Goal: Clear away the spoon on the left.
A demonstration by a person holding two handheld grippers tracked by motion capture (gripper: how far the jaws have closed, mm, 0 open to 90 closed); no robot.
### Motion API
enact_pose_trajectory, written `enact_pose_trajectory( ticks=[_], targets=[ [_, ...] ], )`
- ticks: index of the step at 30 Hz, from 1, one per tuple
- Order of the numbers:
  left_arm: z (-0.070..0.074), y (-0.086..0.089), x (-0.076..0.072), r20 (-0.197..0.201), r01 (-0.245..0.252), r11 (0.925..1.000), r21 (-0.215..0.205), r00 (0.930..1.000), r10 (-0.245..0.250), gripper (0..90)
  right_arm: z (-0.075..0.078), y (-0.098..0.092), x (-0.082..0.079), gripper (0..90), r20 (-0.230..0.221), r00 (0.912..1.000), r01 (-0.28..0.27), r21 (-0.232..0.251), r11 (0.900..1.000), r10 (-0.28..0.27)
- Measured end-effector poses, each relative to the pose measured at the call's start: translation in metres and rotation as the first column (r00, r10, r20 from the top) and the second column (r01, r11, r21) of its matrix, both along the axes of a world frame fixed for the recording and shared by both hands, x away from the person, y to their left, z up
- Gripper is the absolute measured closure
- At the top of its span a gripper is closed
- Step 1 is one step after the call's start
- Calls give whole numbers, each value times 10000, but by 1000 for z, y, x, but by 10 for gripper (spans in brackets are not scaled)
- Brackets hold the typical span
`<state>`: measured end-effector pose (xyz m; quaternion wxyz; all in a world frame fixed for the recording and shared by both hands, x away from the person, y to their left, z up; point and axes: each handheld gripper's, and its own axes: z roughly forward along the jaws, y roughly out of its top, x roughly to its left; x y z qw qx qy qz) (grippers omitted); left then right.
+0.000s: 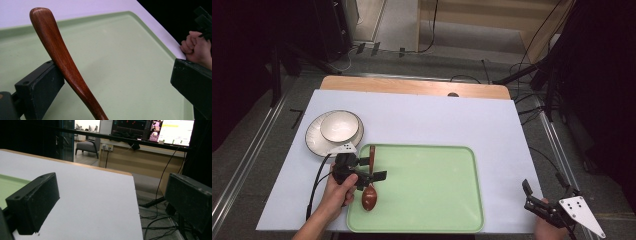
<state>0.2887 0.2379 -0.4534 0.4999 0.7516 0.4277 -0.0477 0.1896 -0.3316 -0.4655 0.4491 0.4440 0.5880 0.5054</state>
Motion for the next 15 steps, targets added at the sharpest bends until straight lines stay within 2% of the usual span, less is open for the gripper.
enact_pose_trajectory(
  ticks=[2,6,9,11,13,15],
  targets=[
    [0,0,1,-54,-53,10000,76,10000,54,0,0,0,0,0,2,10000,0,4,10000,0],
    [-3,0,3,-359,-133,9979,638,9992,156,0,0,0,0,0,2,10000,0,0,10000,0],
    [-3,0,3,-385,-80,9976,692,9992,107,0,0,0,0,0,-1,10000,-1,-3,10000,1],
    [-3,-1,4,-390,-118,9939,1098,9991,162,0,0,0,0,0,-13,10000,11,-21,10000,-11],
    [-3,-1,4,-424,-63,9931,1175,9990,113,0,0,0,0,0,-6,10000,8,-6,10000,-8],
    [-4,-2,4,-474,-100,9896,1433,9987,170,0,0,0,0,0,-5,10000,3,-3,10000,-3]
  ],
)
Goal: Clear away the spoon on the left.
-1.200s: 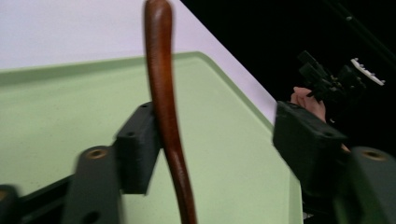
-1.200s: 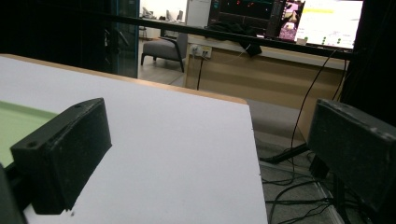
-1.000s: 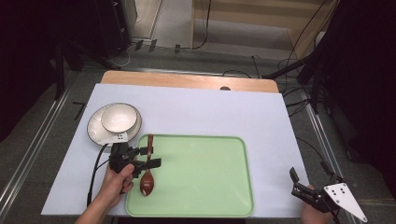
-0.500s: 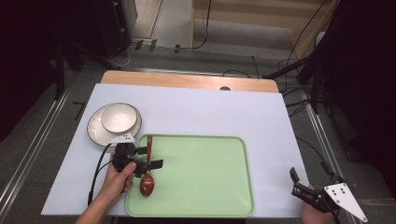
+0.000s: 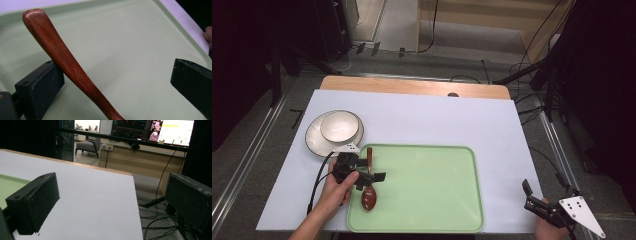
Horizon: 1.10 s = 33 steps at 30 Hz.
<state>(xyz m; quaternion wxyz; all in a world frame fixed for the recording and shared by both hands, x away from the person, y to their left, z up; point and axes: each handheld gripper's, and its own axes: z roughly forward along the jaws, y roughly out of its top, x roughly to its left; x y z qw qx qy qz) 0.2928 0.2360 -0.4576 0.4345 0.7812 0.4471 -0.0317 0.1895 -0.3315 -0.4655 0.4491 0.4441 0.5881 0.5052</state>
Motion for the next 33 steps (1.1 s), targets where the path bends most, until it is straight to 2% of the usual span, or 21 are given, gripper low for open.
enact_pose_trajectory(
  ticks=[5,13,18,20,22,33],
  targets=[
    [-2,-2,0,-59,104,9994,323,9999,-102,0,0,0,0,0,-1,10000,3,-8,10000,-3],
    [1,-1,-1,112,96,9997,207,9999,-99,0,0,0,0,0,8,10000,-7,5,10000,7],
    [8,4,-7,793,82,9998,-187,9968,-67,0,0,0,0,0,8,10000,-19,19,10000,19],
    [9,5,-8,856,90,9995,-307,9963,-63,0,0,0,0,0,13,10000,-27,21,10000,27],
    [12,9,-10,1108,-6,9989,-471,9938,58,0,0,0,0,0,12,10000,-27,20,10000,27],
    [20,25,-19,1672,-371,9958,-831,9846,507,0,0,0,0,0,19,10000,-20,29,10000,20]
  ],
)
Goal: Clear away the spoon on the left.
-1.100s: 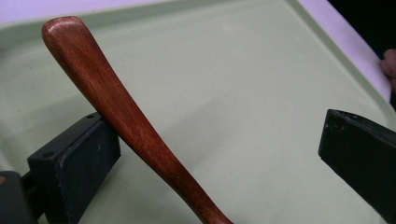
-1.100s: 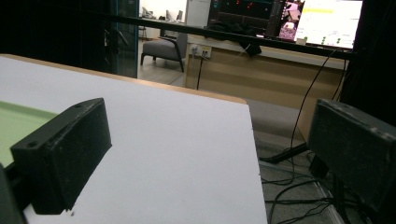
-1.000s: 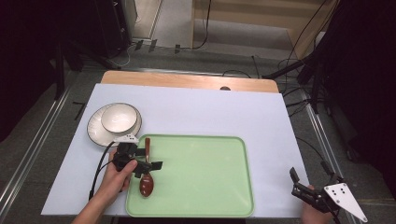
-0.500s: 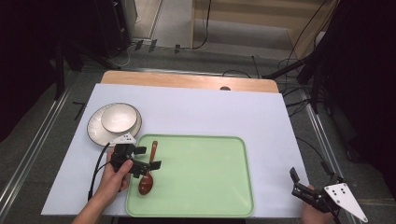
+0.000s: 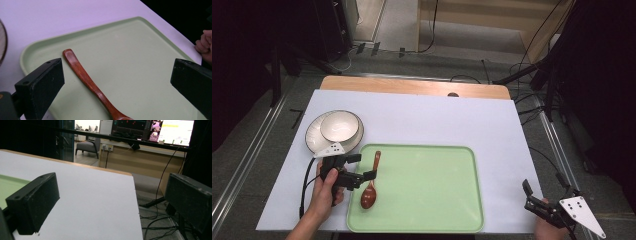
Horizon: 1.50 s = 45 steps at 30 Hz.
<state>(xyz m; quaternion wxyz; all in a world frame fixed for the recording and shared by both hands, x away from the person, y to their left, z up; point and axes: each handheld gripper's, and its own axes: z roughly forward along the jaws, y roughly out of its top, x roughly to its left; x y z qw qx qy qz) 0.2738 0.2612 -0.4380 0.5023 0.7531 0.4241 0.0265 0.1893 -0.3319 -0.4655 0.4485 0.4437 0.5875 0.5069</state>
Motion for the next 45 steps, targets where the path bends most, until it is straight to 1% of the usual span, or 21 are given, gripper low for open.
enact_pose_trajectory(
  ticks=[2,3,4,5,6,10,14,18,21,27,31,36,37,38,39,40,41,42,43,44,45],
  targets=[
    [3,6,-3,168,-1,9999,-109,9999,3,0,0,0,0,0,-4,10000,5,3,10000,-5],
    [3,6,-3,168,-1,9999,-109,9999,3,0,0,0,0,0,-4,10000,5,3,10000,-5],
    [4,8,-5,282,-2,10000,-84,9996,4,0,0,0,0,0,0,10000,3,2,10000,-3],
    [5,12,-8,361,-77,9998,-157,9993,83,0,0,0,0,0,-2,10000,-1,-5,10000,1],
    [5,12,-8,361,-77,9998,-157,9993,83,0,0,0,0,0,-2,10000,-1,-5,10000,1],
    [6,25,-14,514,-271,9994,-195,9983,281,0,0,0,0,0,-2,10000,4,-4,10000,-4],
    [6,32,-18,523,-369,9991,-190,9979,379,0,0,0,0,0,-1,10000,15,-15,10000,-15],
    [7,43,-25,630,-549,9983,-188,9964,560,0,0,0,0,0,-11,10000,27,-22,10000,-27],
    [8,48,-28,667,-643,9978,-168,9956,652,0,0,0,0,0,-8,10000,6,-16,10000,-6],
    [5,65,-36,654,-981,9950,-161,9929,990,0,0,0,0,0,-11,10000,30,-20,10000,-30],
    [5,72,-40,707,-1062,9942,-166,9917,1071,0,0,1,0,0,-13,10000,38,-23,10000,-38],
    [4,87,-49,762,-1386,9900,-281,9872,1403,0,0,0,0,0,-10,10000,43,-22,10000,-43],
    [3,94,-54,790,-1559,9873,-322,9843,1580,0,0,0,0,0,-10,10000,41,-20,10000,-41],
    [3,94,-54,790,-1559,9873,-322,9843,1580,0,0,0,0,0,-10,10000,43,-21,10000,-43],
    [1,100,-59,833,-1762,9840,-271,9805,1779,0,0,0,0,0,-7,10000,38,-28,10000,-38],
    [1,100,-59,833,-1762,9840,-271,9805,1779,0,0,0,0,0,-8,10000,36,-21,10000,-36],
    [-2,106,-64,832,-1892,9816,-259,9781,1908,0,0,0,0,0,-4,10000,26,4,10000,-26],
    [-2,106,-64,832,-1892,9816,-259,9781,1908,0,0,0,0,0,-4,10000,26,4,10000,-26],
    [-6,112,-70,857,-2082,9781,-29,9744,2076,0,0,0,0,0,-2,10000,25,20,10000,-25],
    [-6,112,-70,857,-2082,9781,-29,9744,2076,0,0,0,0,0,-2,10000,25,20,10000,-25],
    [-12,119,-74,811,-2316,9726,218,9700,2292,0,0,-1,0,0,20,10000,-1,38,10000,1]
  ],
)
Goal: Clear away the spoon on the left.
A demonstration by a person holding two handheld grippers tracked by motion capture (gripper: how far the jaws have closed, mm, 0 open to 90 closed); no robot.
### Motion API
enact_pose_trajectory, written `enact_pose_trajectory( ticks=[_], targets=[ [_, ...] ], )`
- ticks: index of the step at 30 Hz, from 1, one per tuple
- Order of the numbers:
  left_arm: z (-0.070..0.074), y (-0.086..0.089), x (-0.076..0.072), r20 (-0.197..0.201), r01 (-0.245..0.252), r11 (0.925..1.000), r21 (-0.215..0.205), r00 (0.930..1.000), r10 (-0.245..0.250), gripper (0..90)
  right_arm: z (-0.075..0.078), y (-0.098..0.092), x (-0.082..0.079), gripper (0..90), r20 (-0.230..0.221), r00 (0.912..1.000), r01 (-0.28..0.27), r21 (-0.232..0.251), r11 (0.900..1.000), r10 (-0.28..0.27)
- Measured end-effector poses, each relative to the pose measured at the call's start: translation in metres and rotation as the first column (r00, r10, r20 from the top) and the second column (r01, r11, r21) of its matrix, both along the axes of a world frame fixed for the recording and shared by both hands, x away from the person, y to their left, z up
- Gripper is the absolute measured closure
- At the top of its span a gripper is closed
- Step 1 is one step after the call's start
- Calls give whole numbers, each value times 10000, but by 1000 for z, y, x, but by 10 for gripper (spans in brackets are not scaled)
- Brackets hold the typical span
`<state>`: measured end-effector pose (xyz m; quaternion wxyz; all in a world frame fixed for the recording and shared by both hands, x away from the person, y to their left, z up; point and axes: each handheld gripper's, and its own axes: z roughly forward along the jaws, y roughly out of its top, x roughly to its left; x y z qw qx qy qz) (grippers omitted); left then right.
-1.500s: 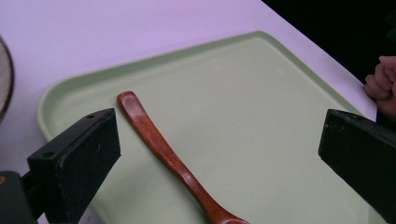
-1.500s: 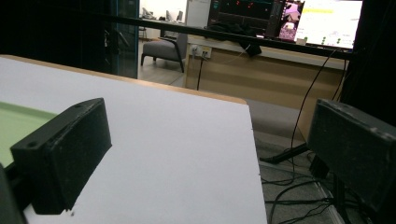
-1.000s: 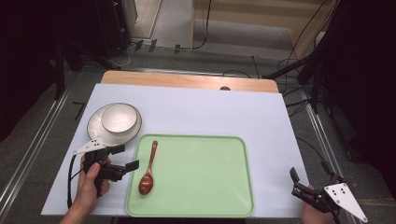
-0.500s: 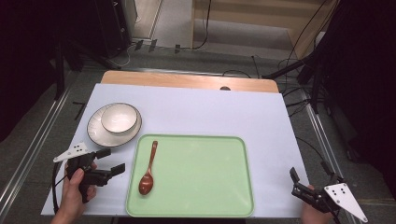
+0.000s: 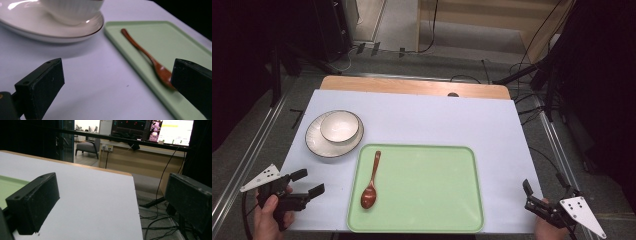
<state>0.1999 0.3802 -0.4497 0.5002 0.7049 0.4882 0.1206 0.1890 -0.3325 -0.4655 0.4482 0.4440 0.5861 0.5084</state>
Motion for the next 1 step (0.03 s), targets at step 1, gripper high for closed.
enact_pose_trajectory(
  ticks=[1],
  targets=[
    [0,0,0,0,0,10000,0,10000,0,0,0,0,0,0,0,10000,0,0,10000,0]
  ],
)
